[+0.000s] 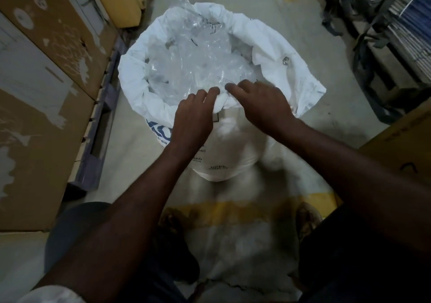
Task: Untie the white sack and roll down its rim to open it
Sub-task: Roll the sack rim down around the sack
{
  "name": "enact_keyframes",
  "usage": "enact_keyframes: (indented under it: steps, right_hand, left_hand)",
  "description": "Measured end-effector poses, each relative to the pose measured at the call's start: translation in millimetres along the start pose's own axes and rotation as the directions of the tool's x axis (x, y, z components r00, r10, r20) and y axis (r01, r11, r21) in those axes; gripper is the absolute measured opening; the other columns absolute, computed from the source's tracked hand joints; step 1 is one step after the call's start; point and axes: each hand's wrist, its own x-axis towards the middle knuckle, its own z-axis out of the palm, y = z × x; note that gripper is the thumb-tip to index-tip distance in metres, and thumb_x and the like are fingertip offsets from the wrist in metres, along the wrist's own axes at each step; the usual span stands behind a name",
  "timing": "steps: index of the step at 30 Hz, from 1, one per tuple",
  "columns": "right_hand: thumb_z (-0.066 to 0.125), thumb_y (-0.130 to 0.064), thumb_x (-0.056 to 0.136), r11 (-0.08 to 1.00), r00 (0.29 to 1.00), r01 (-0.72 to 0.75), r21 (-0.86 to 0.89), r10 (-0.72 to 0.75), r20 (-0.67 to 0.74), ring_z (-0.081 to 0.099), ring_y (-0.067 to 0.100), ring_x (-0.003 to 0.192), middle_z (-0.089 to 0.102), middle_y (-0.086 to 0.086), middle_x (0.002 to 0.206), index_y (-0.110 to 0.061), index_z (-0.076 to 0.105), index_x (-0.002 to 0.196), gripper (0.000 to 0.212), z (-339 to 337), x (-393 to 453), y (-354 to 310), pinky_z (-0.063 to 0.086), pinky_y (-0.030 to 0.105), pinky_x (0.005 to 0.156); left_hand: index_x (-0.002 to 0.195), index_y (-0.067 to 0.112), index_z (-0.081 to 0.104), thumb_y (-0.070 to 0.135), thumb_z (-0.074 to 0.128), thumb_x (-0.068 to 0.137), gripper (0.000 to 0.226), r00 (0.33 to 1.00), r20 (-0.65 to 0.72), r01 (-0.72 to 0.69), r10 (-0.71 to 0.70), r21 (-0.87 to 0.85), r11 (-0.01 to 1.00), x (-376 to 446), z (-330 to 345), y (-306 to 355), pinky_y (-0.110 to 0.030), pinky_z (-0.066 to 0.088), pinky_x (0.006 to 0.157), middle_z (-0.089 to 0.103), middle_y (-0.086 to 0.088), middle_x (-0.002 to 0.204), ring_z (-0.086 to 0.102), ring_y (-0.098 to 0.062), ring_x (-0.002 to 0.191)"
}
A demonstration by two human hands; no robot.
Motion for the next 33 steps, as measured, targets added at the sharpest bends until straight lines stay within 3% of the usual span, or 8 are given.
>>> enact_keyframes:
  steps: [6,9,14,17,21,24,28,33]
  right_hand:
    - [0.042,-0.002,0.088,0.999,0.999,0.044,0.003,-0.044,-0.021,0.056,0.032,0.075,0.057,0.012,0.106,-0.022,0.046,0.145,0.061,7.0,-3.2,5.0,0.038,0.036,0.054]
    - [0.069,-0.025,0.085,0.994,0.991,0.017,0.108,-0.031,0.132,0.058,0.031,0.097,0.052,0.01,0.119,-0.026,0.03,0.16,0.084,3.9,-5.1,-0.6,0.05,0.043,0.079]
    - [0.083,-0.061,0.072,0.983,0.896,0.075,0.167,-0.14,0.421,0.054,0.032,0.127,0.055,0.009,0.143,-0.023,0.016,0.167,0.122,-10.9,-15.5,28.6,0.037,0.045,0.113]
    - [0.092,-0.049,0.063,0.993,0.914,0.08,0.084,-0.107,0.392,0.061,0.035,0.118,0.062,0.009,0.136,-0.018,0.036,0.16,0.115,-5.6,-22.3,41.4,0.045,0.044,0.103]
    - [0.082,-0.029,0.076,0.998,0.971,0.043,-0.041,-0.032,0.236,0.066,0.036,0.086,0.064,0.008,0.101,-0.018,0.055,0.13,0.061,4.0,-21.7,34.2,0.048,0.044,0.076]
    - [0.066,-0.024,0.09,0.996,0.995,0.094,-0.002,-0.094,0.032,0.062,0.036,0.078,0.061,0.01,0.099,-0.013,0.059,0.115,0.028,3.4,-19.1,35.7,0.047,0.044,0.067]
    - [0.058,-0.007,0.094,0.976,0.962,0.215,-0.021,-0.216,-0.166,0.062,0.035,0.08,0.067,0.015,0.114,-0.007,0.068,0.114,0.022,17.2,-22.9,25.4,0.05,0.042,0.063]
    - [0.052,-0.002,0.095,0.975,0.968,0.22,-0.036,-0.223,-0.114,0.06,0.034,0.078,0.067,0.013,0.104,-0.008,0.065,0.12,0.03,23.3,-21.7,17.5,0.049,0.043,0.065]
  left_hand:
    - [0.169,0.038,0.023,0.069,0.036,0.102,0.076,0.887,0.458,0.218,-0.066,-0.288,0.933,7.4,-13.2,0.3,-0.052,0.028,0.119,0.045,-0.011,0.144,0.041,-0.03,0.136]
    - [0.163,0.03,0.039,0.054,0.044,0.11,0.059,0.89,0.451,0.217,-0.066,-0.29,0.932,5.5,-14.4,-10.9,-0.05,0.03,0.116,0.046,-0.013,0.14,0.043,-0.035,0.135]
    - [0.131,0.022,0.056,0.028,0.073,0.1,0.036,0.962,0.27,0.121,-0.047,-0.266,0.956,-9.1,-9.2,-17.7,-0.047,0.04,0.092,0.054,-0.006,0.116,0.054,-0.032,0.11]
    - [0.108,0.022,0.054,0.029,0.079,0.091,0.031,0.977,0.211,0.063,-0.01,-0.242,0.968,-13.8,-15.7,-16.8,-0.042,0.042,0.075,0.059,0.004,0.095,0.059,-0.03,0.089]
    - [0.098,0.022,0.049,0.039,0.079,0.087,0.036,0.978,0.206,0.005,0.038,-0.204,0.979,-13.1,-23.8,-9.5,-0.037,0.037,0.066,0.057,0.008,0.085,0.06,-0.029,0.08]
    - [0.107,0.025,0.051,0.046,0.084,0.081,0.047,0.968,0.247,0.018,0.048,-0.258,0.966,-7.6,-27.5,-9.1,-0.04,0.048,0.068,0.055,0.008,0.102,0.061,-0.024,0.085]
    - [0.153,0.038,0.047,0.033,0.094,0.074,0.093,0.908,0.379,-0.006,0.176,-0.409,0.913,6.5,-28.5,-7.8,-0.043,0.054,0.104,0.056,0.01,0.149,0.061,-0.021,0.132]
    - [0.128,0.028,0.056,0.019,0.064,0.086,0.043,0.978,0.182,-0.054,0.098,-0.231,0.971,-0.8,-15.5,14.3,-0.04,0.052,0.069,0.07,0.002,0.104,0.068,-0.033,0.092]
